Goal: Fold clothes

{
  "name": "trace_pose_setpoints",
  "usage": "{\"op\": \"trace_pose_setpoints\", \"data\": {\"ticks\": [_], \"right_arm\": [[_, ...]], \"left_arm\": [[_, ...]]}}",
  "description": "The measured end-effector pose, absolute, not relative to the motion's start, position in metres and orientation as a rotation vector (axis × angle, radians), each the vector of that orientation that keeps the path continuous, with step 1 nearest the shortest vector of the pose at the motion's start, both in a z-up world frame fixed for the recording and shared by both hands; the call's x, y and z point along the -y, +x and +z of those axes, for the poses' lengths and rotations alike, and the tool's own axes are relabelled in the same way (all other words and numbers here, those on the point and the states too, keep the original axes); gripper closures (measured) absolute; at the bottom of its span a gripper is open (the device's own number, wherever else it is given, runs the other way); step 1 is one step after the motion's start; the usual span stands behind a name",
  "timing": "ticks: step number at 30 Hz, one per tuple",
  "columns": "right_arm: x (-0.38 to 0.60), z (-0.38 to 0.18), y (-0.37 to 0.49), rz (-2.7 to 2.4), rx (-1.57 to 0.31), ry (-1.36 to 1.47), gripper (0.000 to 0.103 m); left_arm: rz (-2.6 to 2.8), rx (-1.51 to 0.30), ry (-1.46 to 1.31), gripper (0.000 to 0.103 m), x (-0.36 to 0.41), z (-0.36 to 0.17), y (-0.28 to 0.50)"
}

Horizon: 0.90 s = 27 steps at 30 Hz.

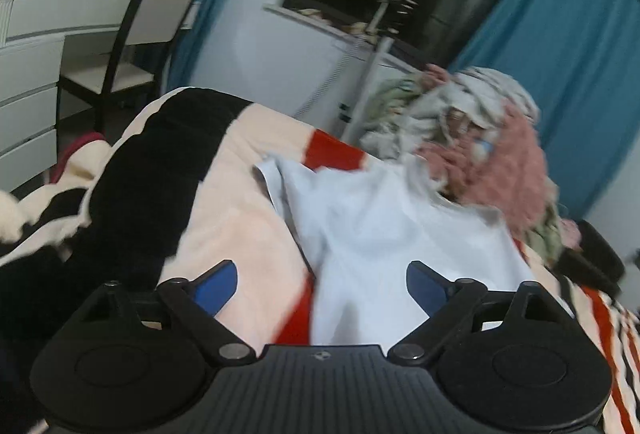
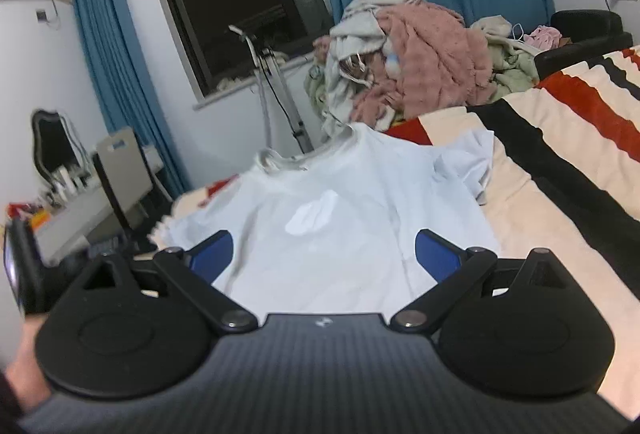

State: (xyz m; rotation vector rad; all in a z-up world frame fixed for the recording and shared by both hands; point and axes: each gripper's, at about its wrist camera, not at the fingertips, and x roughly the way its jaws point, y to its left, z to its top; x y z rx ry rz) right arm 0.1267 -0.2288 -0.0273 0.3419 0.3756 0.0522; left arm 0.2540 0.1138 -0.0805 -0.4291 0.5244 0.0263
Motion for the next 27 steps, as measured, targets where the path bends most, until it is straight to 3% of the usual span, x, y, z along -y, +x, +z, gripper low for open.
{"op": "trace_pose_setpoints", "data": {"ticks": [3,7,14,23,24,25,26,27], "right_arm": [[0.232,-0.041,0.146,0.04,-0.397,0.347,0.004],[0.24,-0.065,0.177,0.029,-0.452,0.387,0.004],[0.252,-0.104,0.216,0.011,-0.565,0.5,0.004],[0.246,-0.11,0.218,0.019,-0.6,0.497,0.004],[0.246,-0.109,0.217,0.016,-0.601,0.494,0.004],[0.246,-0.109,0.216,0.013,-0.602,0.49,0.004],[0.246,-0.108,0.215,0.009,-0.604,0.484,0.004],[0.246,-0.108,0.213,0.006,-0.606,0.48,0.004]], "left_arm": [[0.077,-0.513,-0.468,0.014,-0.123,-0.089,0.297],[0.15,-0.468,-0.618,0.027,-0.145,-0.104,0.338],[0.19,-0.387,-0.816,0.069,-0.186,-0.126,0.348],[0.055,-0.531,-0.625,0.073,-0.163,-0.119,0.378],[0.055,-0.561,-0.599,0.078,-0.16,-0.118,0.384],[0.071,-0.591,-0.599,0.094,-0.161,-0.117,0.389],[0.087,-0.621,-0.6,0.1,-0.163,-0.116,0.394],[0.1,-0.641,-0.606,0.1,-0.166,-0.114,0.398]]}}
